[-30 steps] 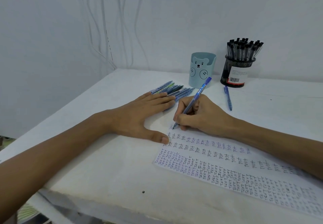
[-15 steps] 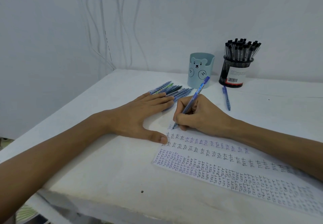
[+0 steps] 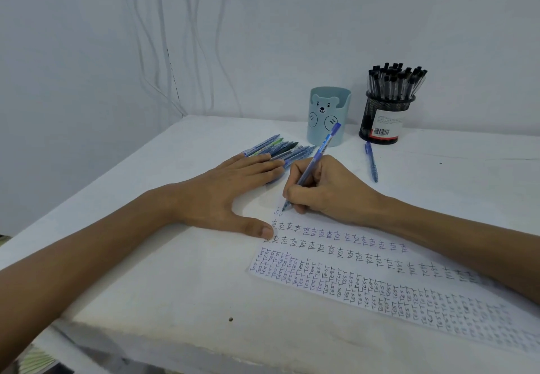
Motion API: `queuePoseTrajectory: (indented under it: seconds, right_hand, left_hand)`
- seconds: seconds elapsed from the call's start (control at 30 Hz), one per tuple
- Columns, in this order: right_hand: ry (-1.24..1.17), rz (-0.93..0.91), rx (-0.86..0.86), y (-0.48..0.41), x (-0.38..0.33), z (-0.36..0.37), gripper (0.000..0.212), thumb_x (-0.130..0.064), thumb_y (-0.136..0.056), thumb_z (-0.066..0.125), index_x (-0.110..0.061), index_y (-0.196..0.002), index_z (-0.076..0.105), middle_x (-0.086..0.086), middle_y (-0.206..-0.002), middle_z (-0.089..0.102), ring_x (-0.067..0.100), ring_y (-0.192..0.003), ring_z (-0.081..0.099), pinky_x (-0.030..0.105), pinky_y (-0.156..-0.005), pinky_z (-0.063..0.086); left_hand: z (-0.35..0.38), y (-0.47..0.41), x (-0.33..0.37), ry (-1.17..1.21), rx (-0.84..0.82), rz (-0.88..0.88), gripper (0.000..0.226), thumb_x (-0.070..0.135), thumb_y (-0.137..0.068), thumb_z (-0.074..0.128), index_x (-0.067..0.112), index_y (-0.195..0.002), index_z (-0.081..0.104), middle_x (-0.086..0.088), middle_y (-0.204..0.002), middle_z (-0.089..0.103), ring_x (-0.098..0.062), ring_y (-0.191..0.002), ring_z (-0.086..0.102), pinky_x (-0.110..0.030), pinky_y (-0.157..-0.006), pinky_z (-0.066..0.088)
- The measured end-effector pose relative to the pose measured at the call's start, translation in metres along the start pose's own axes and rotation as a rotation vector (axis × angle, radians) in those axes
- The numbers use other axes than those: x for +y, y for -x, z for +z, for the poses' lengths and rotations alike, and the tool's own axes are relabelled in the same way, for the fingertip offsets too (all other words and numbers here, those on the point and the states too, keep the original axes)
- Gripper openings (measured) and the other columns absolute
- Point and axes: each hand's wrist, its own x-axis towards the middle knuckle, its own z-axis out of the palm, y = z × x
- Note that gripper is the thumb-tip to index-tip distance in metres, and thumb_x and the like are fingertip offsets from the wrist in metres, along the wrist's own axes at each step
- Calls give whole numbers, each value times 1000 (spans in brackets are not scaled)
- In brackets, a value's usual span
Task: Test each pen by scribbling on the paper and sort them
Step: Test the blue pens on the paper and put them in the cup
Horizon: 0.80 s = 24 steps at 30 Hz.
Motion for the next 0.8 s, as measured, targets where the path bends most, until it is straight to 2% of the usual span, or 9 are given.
queuePoseTrajectory:
  seconds: [0.1, 0.4, 0.7, 0.8]
  right_hand:
    - [8, 5, 14, 0, 2, 1, 24, -10, -89, 63, 11, -77, 62, 17, -59, 64, 20, -53, 42, 19, -50, 37]
    - [-12, 1, -2, 1, -1, -1, 12, 1, -87, 62, 9, -79, 60, 8, -56, 63, 8, -45, 41, 15, -48, 36]
    - [24, 10, 26, 1, -2, 0, 13, -2, -87, 63, 6, -77, 60, 8, -57, 63, 6, -42, 41, 13, -47, 35]
    - [-35, 47, 48, -2, -1, 0, 18, -5, -90, 62, 1, -74, 57, 10, -57, 62, 8, -40, 39, 17, -42, 33]
  left_hand:
    - [0, 0, 0, 5, 0, 0, 121, 100, -73, 34, 25, -165, 9, 17, -172, 3, 3, -155, -11, -42, -130, 2]
    - [-1, 1, 0, 3, -10, -2, 120, 100, -73, 34, 26, -165, 8, 17, -171, 1, 4, -155, -12, -40, -130, 1]
    - [0, 1, 0, 3, 1, 6, 120, 99, -74, 35, 25, -165, 9, 16, -172, 3, 2, -156, -10, -43, -130, 2]
    - [1, 2, 0, 11, 12, 7, 119, 97, -75, 37, 26, -165, 10, 16, -172, 4, 2, -156, -9, -43, -130, 3]
